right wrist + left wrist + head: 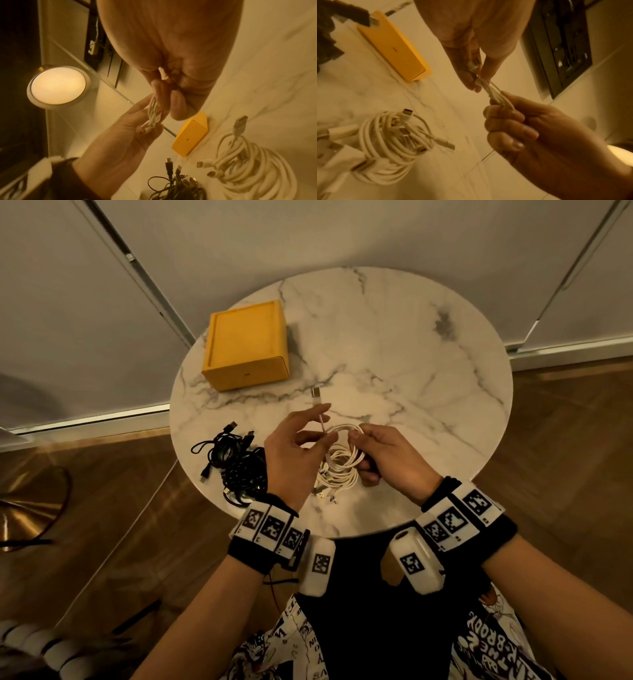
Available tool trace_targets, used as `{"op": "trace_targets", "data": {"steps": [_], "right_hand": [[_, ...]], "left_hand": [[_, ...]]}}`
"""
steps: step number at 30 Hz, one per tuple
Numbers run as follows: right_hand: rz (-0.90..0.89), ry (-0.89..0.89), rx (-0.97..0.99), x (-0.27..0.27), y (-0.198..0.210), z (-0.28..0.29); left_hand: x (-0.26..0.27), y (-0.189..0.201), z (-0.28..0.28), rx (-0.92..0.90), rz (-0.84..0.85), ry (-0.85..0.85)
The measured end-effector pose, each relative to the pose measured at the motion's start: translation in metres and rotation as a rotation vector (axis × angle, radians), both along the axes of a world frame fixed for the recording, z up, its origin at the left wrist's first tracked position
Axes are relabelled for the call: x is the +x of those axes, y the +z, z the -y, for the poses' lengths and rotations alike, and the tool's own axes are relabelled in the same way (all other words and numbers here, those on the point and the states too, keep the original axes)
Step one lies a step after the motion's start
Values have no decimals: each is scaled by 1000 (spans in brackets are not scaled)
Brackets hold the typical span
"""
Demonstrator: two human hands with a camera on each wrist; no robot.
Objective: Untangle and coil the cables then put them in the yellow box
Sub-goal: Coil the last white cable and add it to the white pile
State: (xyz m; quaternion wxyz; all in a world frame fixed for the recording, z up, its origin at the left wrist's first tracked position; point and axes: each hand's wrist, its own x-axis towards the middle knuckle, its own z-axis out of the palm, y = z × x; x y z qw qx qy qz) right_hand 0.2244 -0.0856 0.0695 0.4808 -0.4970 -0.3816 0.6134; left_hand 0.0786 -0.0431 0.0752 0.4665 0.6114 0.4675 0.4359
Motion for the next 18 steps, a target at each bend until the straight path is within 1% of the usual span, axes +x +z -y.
{"op": "trace_targets", "data": {"steps": [2, 4, 7, 10, 14, 18], "right_hand": [[-66, 1, -45, 0, 0, 0], [-125, -1, -106, 1, 0, 0], [-170, -6, -145, 3, 1, -1], [-171, 21, -142, 6, 4, -1], [-163, 84, -123, 6, 4, -2], [-173, 130, -131, 8, 4, -2]], "left_hand": [[1, -3, 3, 54, -61, -21], [1, -3, 5, 148, -118, -30], [-1, 0, 3, 233, -148, -35], [-6, 2, 0, 223, -146, -79], [-14, 3, -3, 232, -146, -206], [-18, 1, -7, 178, -102, -307]]}}
